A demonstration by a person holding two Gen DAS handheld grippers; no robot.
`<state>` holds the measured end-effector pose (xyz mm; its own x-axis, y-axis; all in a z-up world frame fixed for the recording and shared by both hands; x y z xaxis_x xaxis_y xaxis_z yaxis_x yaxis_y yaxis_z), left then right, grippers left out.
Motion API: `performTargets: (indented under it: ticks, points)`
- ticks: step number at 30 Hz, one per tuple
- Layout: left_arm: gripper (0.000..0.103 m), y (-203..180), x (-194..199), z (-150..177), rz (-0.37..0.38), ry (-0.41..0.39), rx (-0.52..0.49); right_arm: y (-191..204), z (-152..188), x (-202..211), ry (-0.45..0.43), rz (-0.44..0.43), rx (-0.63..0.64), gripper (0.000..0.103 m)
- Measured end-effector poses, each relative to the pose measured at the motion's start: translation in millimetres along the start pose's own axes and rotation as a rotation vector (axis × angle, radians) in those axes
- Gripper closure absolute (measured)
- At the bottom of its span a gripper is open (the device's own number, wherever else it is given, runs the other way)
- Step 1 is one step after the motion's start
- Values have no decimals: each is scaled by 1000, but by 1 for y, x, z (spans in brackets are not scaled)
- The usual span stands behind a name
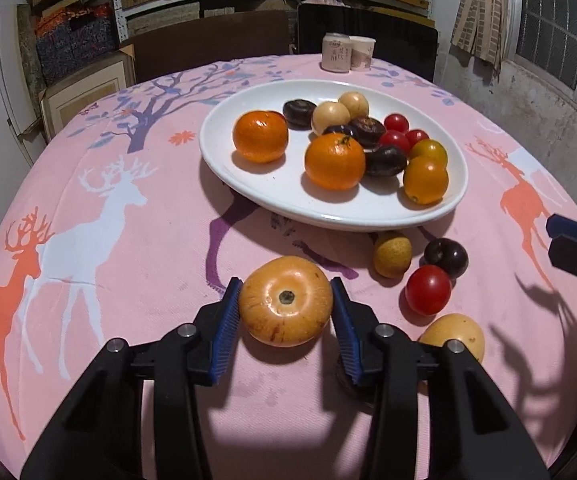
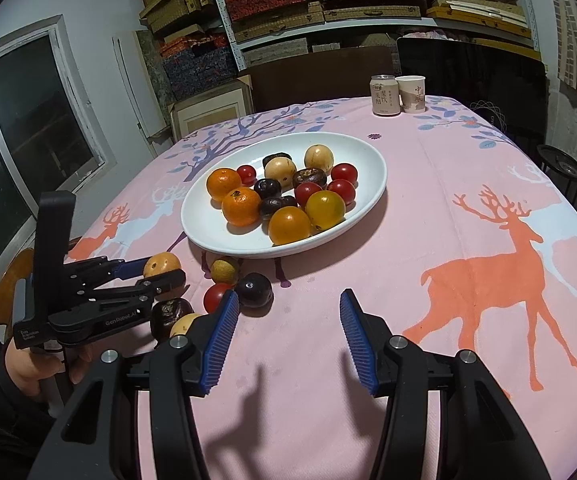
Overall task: Organize fruits
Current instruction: 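Grasp an orange-yellow ribbed fruit with the left tool while the right tool grasps a pale yellow fruit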
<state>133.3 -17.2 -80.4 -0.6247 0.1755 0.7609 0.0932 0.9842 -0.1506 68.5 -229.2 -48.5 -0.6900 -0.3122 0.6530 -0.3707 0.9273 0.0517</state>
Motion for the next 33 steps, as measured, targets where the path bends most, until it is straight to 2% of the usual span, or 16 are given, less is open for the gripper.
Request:
performTargets:
  ticks: [6,13,18,21,26,28,30,33]
  points:
    - [60,1,10,2,-6,-25,17,10,1,-9,40,-22,38,50]
    - [60,7,21,6,-6,-29,51,52,6,-38,142,-116,166,50]
    - [60,11,27,10,-5,-34,61,60,-3,-43,135,-123,168,47]
    - [60,12,32,11,-3,-43,64,67,-2,-41,139,-170,172,47]
    - [60,15,33,13,-1,-41,72,78,7,-49,179,-128,250,47]
    - [60,14,33,14,0,-40,71,82,9,-53,186,-125,270,49]
    - [60,15,32,14,-2,-40,69,87,11,-56,191,-126,304,60]
    - [60,15,32,15,-1,-38,70,85,13,-55,181,-128,290,60]
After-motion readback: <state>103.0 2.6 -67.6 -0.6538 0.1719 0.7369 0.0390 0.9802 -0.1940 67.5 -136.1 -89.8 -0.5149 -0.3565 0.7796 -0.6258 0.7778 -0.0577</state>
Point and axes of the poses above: each gripper's, at about its wrist camera, not at the fingertips, and x roughly against the way its jaws point, y to its left, z to its underside, the point moved 3 cm from there along -x, roughly the way its jaws point, and after that the axes turned 15 degrees about x, right-handed, at the moved point
